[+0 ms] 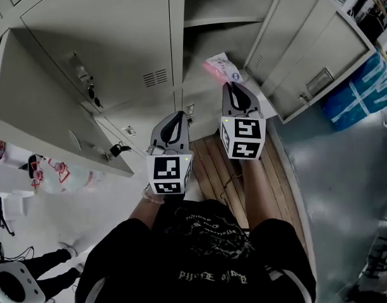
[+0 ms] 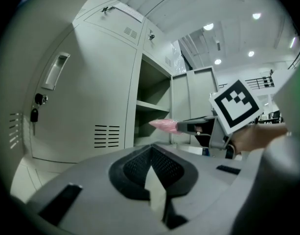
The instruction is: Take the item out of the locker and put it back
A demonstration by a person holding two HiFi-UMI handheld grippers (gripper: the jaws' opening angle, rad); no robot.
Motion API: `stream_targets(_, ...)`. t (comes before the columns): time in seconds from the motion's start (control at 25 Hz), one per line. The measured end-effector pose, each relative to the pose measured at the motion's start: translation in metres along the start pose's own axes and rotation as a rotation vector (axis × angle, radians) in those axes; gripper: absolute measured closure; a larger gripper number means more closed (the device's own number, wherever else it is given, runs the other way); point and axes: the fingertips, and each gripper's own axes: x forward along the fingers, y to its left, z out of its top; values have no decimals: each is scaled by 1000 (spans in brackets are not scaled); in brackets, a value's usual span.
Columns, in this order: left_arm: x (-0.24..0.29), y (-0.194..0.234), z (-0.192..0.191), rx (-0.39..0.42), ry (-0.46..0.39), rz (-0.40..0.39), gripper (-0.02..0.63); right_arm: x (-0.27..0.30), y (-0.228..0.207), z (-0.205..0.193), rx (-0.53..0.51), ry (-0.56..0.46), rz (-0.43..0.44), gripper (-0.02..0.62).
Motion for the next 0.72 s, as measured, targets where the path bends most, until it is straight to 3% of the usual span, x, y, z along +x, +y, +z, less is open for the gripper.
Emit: stream_targets(0.72, 60, 4, 15, 26, -2, -46, 598, 90, -16, -25, 7, 77, -20, 569)
